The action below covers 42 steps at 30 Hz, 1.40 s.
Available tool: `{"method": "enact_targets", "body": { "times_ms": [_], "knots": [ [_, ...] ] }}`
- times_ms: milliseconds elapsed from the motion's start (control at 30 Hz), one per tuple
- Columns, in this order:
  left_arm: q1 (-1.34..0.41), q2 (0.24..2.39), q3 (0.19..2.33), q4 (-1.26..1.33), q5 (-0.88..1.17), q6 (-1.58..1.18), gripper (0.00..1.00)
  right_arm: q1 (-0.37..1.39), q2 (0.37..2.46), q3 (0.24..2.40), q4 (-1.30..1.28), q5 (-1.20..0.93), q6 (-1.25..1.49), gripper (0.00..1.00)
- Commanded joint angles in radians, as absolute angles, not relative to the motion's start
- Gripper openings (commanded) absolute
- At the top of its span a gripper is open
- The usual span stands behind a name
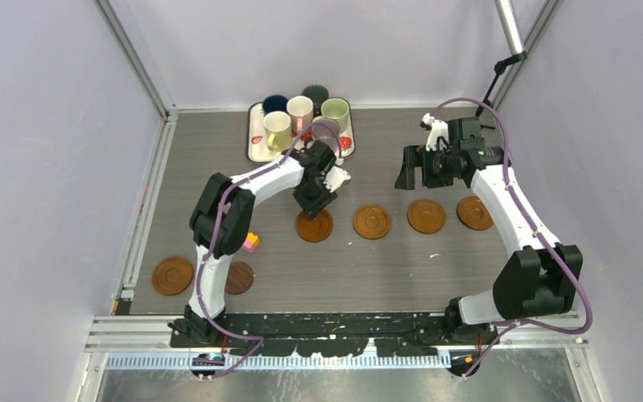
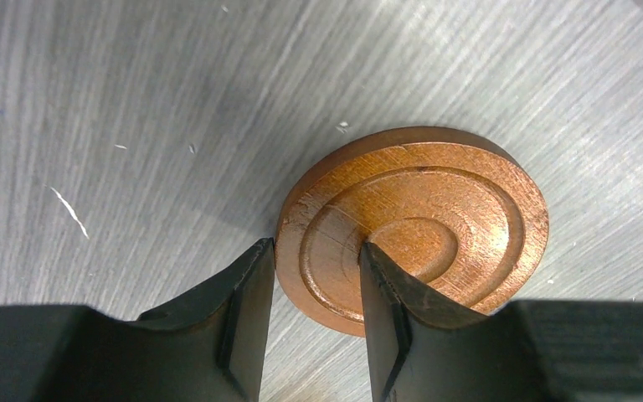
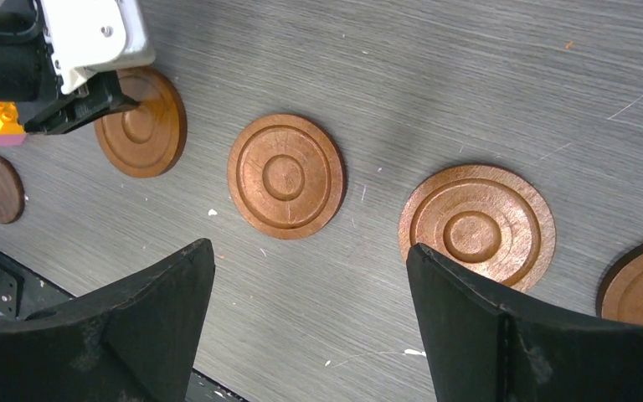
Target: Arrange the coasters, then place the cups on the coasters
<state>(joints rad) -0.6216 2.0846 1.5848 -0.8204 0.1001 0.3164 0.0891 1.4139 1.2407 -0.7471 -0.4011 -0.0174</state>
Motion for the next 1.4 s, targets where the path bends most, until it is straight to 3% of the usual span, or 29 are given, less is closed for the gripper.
{"method": "enact_targets", "body": {
  "times_ms": [0,200,300,500,667,767,933,1200,1367],
  "knots": [
    [-0.614,2.113,1.639,-0.817,0.091,0.281,0.42,0.087,1.376,1.238,-0.7,-0.397,-0.004,0.89],
    [-0.613,2.144,1.663,-0.827,0.057,0.29,0.43,0.087,1.377,1.235,-0.699,-0.406,-0.005,0.9],
    [-0.613,2.139,1.66,-0.837,0.057,0.294,0.48,0.087,1.375,1.235,-0.7,-0.407,-0.006,0.89],
    [-0.583,2.017,1.661,-0.889,0.114,0.296,0.74,0.087,1.374,1.233,-0.699,-0.415,-0.007,0.89],
    [-0.482,1.836,1.672,-0.971,0.247,0.291,0.89,0.089,1.373,1.24,-0.706,-0.419,-0.008,0.89],
    [-0.363,1.738,1.61,-1.021,0.285,0.341,0.96,0.088,1.378,1.255,-0.728,-0.438,-0.016,0.89],
    [-0.063,1.586,1.424,-1.108,0.352,0.493,0.98,0.088,1.378,1.25,-0.757,-0.457,-0.041,0.89],
    [0.432,1.461,1.171,-1.148,0.333,0.853,0.96,0.088,1.394,1.225,-0.745,-0.498,-0.061,0.89],
    [0.62,1.513,1.122,-1.115,0.326,1.008,0.91,0.089,1.406,1.227,-0.747,-0.509,-0.058,0.89]
  ]
}}
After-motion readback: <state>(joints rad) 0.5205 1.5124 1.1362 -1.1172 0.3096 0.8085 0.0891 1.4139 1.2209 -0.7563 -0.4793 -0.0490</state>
